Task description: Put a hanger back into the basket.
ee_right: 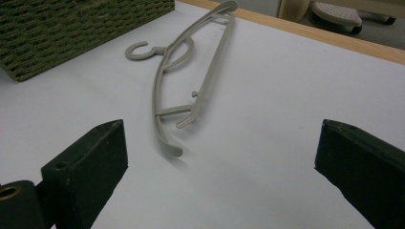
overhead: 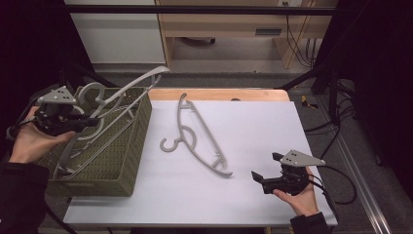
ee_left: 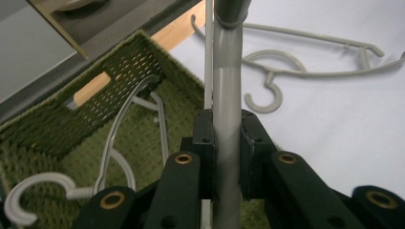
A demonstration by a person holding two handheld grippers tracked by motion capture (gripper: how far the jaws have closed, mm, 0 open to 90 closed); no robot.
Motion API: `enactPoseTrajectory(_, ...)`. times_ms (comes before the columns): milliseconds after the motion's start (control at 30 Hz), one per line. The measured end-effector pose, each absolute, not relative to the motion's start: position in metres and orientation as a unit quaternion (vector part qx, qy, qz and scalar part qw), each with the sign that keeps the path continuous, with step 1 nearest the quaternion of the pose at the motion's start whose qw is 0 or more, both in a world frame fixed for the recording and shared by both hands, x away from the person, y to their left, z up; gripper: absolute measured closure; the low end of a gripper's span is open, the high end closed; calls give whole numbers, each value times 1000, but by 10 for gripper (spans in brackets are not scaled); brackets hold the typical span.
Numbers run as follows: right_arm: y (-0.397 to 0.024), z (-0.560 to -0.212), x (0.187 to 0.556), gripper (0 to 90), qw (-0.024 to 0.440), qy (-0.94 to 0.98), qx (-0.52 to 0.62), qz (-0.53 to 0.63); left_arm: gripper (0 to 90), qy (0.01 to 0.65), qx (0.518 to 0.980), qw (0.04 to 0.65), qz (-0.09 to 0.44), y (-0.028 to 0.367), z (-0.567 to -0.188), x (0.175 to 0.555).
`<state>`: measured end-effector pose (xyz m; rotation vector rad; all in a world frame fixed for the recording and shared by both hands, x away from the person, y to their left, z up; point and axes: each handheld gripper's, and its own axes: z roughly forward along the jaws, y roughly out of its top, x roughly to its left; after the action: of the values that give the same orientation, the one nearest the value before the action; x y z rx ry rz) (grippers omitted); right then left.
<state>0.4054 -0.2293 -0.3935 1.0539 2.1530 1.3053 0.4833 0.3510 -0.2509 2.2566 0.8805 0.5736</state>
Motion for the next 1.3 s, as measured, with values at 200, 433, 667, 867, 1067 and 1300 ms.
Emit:
enactPoseTrajectory(200,-229,-394,405,46,204,772,380,467,795,353,859,304,213,369,-262,487)
enactPoseTrajectory(433,-229,-394,405,46,203,772,380,467,795,376,855,286,212,386,-277,493)
enactPoseTrajectory(667,-228,-395,406,47,203,773,379,466,795,399,850,274,209,399,-289,496)
enactPoseTrajectory(867,-227,-395,406,47,199,774,381,465,795,417,847,258,204,410,-301,500)
enactPoseTrajectory(1067,-227,-396,407,48,199,776,381,461,795,430,845,254,191,413,-314,504)
enactPoseTrajectory(1300,-226,-396,407,48,200,778,380,459,795,441,843,260,165,410,-333,511)
